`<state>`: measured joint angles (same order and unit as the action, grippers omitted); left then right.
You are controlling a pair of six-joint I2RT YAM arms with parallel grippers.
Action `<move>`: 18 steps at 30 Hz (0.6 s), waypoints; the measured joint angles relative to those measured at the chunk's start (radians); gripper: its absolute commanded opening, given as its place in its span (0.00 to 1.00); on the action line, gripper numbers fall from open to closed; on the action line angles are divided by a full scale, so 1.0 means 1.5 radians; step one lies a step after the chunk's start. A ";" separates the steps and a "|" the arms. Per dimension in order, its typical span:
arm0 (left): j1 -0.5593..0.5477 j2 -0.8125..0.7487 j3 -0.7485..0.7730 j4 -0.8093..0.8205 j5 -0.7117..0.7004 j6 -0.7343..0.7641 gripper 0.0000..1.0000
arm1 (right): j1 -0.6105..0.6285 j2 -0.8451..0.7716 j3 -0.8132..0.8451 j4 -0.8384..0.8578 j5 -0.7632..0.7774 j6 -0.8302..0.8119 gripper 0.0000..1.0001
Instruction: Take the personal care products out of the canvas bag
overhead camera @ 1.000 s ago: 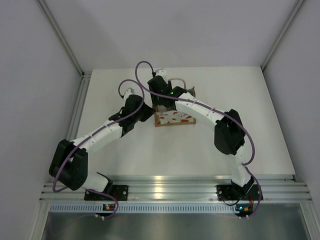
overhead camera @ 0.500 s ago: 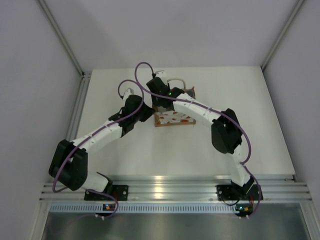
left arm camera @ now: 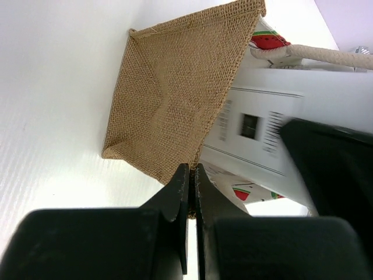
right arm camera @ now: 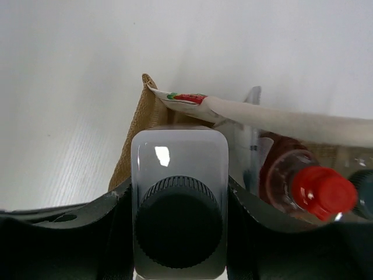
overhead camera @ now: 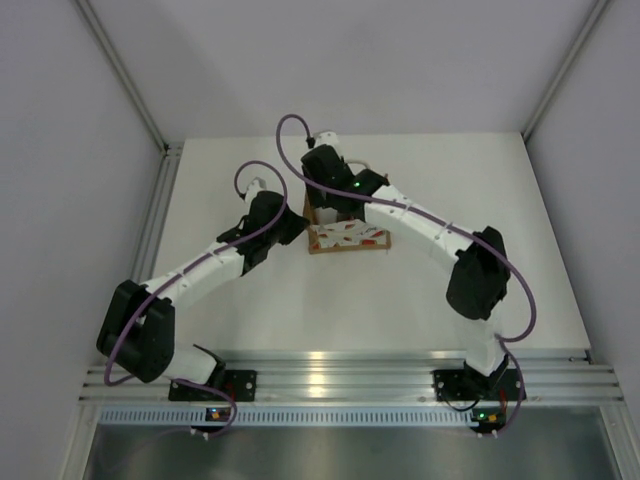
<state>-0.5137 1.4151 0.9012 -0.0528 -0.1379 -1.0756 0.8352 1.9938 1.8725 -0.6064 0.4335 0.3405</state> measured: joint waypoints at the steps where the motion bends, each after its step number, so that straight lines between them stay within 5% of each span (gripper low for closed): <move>1: 0.000 0.000 0.000 0.000 -0.002 0.000 0.00 | 0.001 -0.013 -0.001 -0.002 0.000 -0.004 0.00; 18: 0.000 0.000 -0.002 0.000 -0.004 -0.004 0.00 | -0.025 -0.235 0.000 -0.062 0.022 -0.078 0.00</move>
<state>-0.5137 1.4151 0.8989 -0.0528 -0.1436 -1.0821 0.7975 1.6409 1.8721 -0.6987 0.4667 0.2234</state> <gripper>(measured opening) 0.038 0.472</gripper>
